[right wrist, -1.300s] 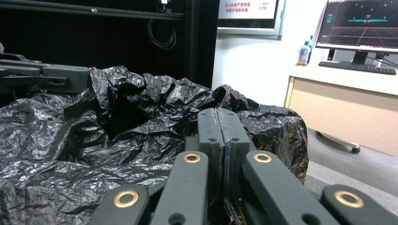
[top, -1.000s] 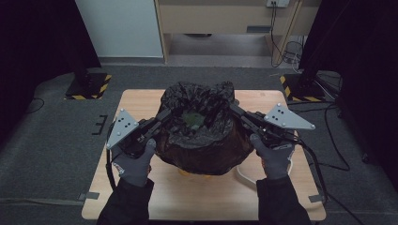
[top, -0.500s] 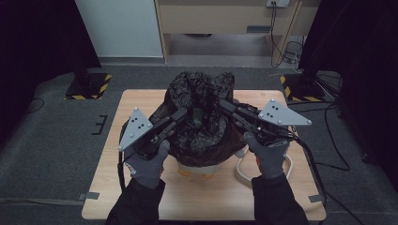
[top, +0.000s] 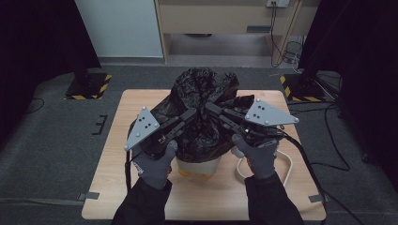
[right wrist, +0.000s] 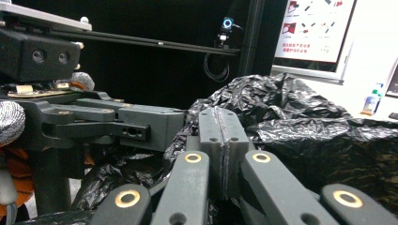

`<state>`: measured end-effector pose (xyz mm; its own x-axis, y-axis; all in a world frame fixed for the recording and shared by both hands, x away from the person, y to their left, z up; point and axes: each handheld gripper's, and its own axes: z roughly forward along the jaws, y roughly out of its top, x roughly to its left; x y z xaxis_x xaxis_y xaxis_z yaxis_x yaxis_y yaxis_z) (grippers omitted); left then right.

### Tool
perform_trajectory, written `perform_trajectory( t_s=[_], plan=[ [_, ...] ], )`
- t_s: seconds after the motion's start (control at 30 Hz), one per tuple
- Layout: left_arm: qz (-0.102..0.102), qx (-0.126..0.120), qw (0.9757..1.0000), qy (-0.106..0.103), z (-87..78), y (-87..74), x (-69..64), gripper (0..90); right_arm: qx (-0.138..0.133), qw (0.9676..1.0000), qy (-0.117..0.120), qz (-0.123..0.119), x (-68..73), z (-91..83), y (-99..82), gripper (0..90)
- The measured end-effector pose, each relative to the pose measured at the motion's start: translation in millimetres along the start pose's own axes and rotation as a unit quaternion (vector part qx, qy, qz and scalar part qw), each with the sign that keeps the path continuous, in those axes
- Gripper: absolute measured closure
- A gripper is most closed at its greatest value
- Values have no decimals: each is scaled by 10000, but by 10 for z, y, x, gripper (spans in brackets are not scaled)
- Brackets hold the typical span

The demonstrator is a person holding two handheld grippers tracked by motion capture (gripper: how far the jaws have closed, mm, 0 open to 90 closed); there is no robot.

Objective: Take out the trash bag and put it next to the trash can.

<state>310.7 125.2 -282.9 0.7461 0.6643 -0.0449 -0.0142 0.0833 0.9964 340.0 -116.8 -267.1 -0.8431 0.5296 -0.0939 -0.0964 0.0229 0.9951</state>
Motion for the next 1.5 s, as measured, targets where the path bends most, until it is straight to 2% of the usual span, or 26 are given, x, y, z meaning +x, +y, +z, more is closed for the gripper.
perform_trajectory(
  t_s=[0.3, 0.4, 0.5, 0.67, 0.87, 0.93, 1.0, 1.1, 1.2, 1.33, 1.4, 1.43, 1.5],
  plan=[
    [-19, 29, 9995, -315, 52, -18, -22, 823, 6, 10000, 60, 29, 4, 32, -18, 900],
    [17, 65, 9988, -486, 71, -28, -30, 778, 18, 10000, 39, 29, -1, 33, -17, 900],
    [82, 105, 9985, -534, 81, -31, -39, 743, 8, 10000, -27, 19, -20, 31, -9, 900],
    [273, 277, 9985, -396, 129, -32, -67, 668, 5, 10000, -13, 24, -20, 22, 0, 900],
    [332, 469, 9979, -289, 165, -44, -82, 620, 35, 10000, 69, 28, -16, 13, 5, 900],
    [353, 465, 9980, -254, 172, -44, -86, 635, 33, 10000, 59, -6, -10, 12, -1, 900],
    [436, 505, 9975, -217, 170, -45, -98, 686, 41, 10000, 80, 13, -15, 9, 3, 900],
    [442, 524, 9975, -195, 166, -45, -96, 738, 72, 9999, 108, 30, -14, 6, 6, 900],
    [452, 537, 9975, -97, 156, -48, -92, 829, 93, 9998, 158, 48, -13, 9, 1, 900],
    [456, 550, 9974, -41, 149, -51, -96, 884, 101, 9998, 176, 68, -13, 12, -3, 893],
    [432, 516, 9977, -10, 144, -54, -91, 888, 92, 9998, 154, 79, -16, 5, -1, 858],
    [403, 497, 9979, 25, 131, -52, -77, 892, 65, 9999, 91, 86, -28, -9, 11, 800],
    [320, 467, 9984, 16, 119, -50, -62, 894, 27, 10000, 11, 81, -49, -33, 28, 757]
  ],
)
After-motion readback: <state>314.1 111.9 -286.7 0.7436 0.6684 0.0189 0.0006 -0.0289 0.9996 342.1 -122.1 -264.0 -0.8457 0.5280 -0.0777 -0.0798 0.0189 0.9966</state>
